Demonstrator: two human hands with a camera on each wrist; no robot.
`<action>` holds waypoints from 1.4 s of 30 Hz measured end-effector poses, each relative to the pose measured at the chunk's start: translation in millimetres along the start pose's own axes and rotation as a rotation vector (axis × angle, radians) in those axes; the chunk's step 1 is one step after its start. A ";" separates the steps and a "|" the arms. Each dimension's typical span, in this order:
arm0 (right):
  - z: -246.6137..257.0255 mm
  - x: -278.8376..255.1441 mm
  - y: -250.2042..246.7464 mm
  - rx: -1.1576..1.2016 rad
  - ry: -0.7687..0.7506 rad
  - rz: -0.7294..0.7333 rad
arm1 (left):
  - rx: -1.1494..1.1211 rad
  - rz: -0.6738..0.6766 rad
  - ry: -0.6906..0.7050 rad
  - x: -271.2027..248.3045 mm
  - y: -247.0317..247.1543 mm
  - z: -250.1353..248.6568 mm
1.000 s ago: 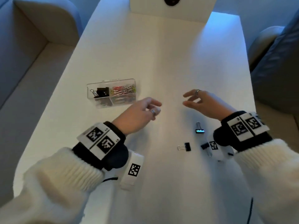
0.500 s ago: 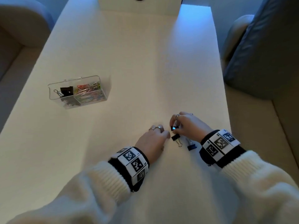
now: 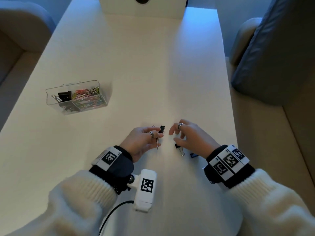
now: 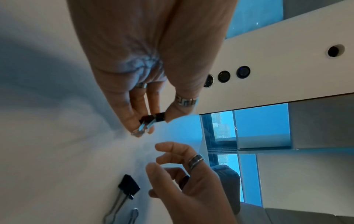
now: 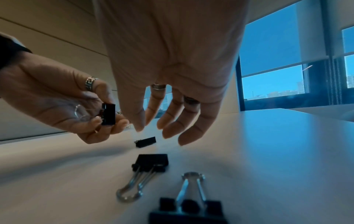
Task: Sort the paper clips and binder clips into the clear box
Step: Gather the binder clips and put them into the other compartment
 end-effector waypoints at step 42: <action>-43.1 -54.7 12.7 0.002 0.298 -0.027 | -0.370 0.063 -0.090 -3.1 -11.2 8.5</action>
Point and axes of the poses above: each hand's wrist, its own x-axis towards the middle knuckle, its own y-axis out of the palm, z = x × y, the point moved 5 cm from there along x, towards the middle knuckle, and after that the axes turned 8 degrees about x, right-handed, at the moved point
